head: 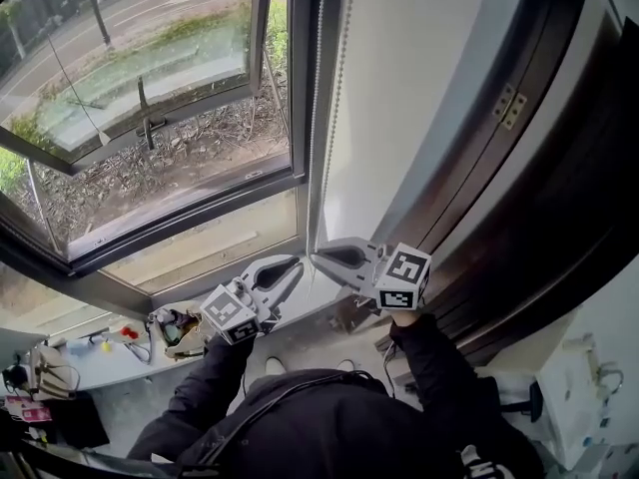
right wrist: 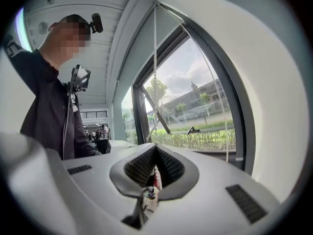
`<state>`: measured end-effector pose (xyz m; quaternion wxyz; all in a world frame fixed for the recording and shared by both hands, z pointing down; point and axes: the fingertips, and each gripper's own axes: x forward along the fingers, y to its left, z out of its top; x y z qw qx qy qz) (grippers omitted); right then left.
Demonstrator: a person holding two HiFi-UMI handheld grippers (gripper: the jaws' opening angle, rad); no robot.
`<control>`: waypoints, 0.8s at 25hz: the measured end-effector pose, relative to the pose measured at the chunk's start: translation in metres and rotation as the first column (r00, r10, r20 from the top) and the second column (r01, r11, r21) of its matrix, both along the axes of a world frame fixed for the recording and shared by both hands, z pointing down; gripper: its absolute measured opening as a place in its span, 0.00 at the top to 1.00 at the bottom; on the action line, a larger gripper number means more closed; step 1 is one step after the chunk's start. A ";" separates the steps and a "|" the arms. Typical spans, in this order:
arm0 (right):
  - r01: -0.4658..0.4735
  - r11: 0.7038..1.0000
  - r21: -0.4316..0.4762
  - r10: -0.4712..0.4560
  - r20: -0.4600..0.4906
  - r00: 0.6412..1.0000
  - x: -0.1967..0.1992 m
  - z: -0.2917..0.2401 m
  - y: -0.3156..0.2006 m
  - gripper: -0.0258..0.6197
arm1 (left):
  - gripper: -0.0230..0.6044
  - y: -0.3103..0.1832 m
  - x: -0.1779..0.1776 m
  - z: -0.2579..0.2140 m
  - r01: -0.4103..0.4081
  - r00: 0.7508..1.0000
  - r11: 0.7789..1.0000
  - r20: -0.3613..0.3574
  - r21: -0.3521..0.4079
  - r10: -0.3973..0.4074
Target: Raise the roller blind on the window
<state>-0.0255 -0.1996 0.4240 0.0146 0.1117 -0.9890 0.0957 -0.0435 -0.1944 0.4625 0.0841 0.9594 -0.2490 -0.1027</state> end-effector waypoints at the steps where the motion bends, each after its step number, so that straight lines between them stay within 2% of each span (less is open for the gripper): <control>1: 0.000 1.000 -0.031 -0.001 -0.019 1.000 -0.001 0.021 0.002 0.95 | 0.89 0.001 0.002 -0.002 0.000 1.000 1.000 0.000 0.009 0.000; 4: -0.015 0.994 -0.108 0.007 -0.075 0.997 0.001 0.080 0.010 0.95 | 0.90 0.003 0.005 0.000 -0.004 1.000 0.999 0.014 0.032 0.004; 8: -0.028 0.987 -0.160 0.007 -0.132 0.991 0.006 0.123 0.018 0.95 | 0.90 0.004 0.009 0.006 -0.011 1.000 1.000 0.022 0.015 0.011; 13: -0.018 0.985 -0.172 -0.013 -0.177 0.984 0.006 0.143 0.026 0.95 | 0.90 0.009 0.014 0.010 -0.015 1.000 1.000 0.027 0.004 0.015; 20: -0.027 0.981 -0.192 -0.010 -0.186 0.982 0.003 0.160 0.042 0.95 | 0.90 0.016 0.013 0.012 -0.011 1.000 1.000 0.029 0.003 0.011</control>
